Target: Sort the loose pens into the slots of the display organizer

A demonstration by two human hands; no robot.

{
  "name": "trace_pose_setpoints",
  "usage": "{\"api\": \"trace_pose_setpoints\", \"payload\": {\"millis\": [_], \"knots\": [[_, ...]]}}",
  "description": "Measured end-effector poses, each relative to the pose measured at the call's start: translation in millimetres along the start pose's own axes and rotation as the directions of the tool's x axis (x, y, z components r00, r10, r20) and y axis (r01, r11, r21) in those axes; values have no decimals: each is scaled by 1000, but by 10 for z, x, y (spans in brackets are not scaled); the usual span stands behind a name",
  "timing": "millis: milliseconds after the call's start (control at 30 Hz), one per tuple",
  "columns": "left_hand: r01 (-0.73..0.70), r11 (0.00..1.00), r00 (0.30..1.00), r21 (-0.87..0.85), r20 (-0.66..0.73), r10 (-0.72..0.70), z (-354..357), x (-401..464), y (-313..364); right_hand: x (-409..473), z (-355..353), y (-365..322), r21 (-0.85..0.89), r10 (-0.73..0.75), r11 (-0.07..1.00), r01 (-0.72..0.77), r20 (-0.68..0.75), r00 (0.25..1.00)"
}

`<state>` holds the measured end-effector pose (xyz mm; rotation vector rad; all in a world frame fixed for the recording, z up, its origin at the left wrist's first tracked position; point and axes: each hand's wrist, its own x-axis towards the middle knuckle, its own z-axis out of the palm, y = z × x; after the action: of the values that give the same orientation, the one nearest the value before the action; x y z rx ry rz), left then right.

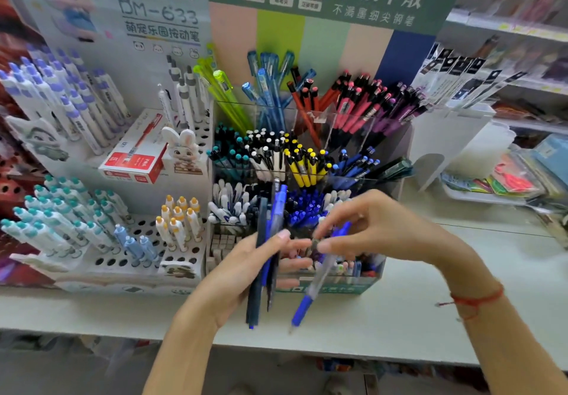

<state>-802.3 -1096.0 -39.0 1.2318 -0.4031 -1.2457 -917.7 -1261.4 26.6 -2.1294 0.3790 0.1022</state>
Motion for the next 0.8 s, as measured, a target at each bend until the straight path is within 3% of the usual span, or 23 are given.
{"api": "trace_pose_setpoints", "payload": {"millis": [67, 167, 333, 500, 800], "knots": [[32, 996, 998, 83, 56, -37, 41, 9, -6, 159, 129, 65, 42, -41, 998, 49, -173, 984], [22, 995, 999, 100, 38, -26, 77, 41, -34, 269, 328, 145, 139, -16, 986, 94, -479, 878], [22, 996, 998, 86, 59, -28, 157, 94, -72, 320, 496, 209, 275, 59, 959, 64, -419, 906], [-3, 990, 997, 142, 75, -7, 209, 114, -110, 294, 482, 301, 191, 44, 981, 38, -406, 913], [34, 987, 993, 159, 109, -52, 267, 123, -152, 164, 536, 341, 314, 83, 947, 66, -439, 895]]}}
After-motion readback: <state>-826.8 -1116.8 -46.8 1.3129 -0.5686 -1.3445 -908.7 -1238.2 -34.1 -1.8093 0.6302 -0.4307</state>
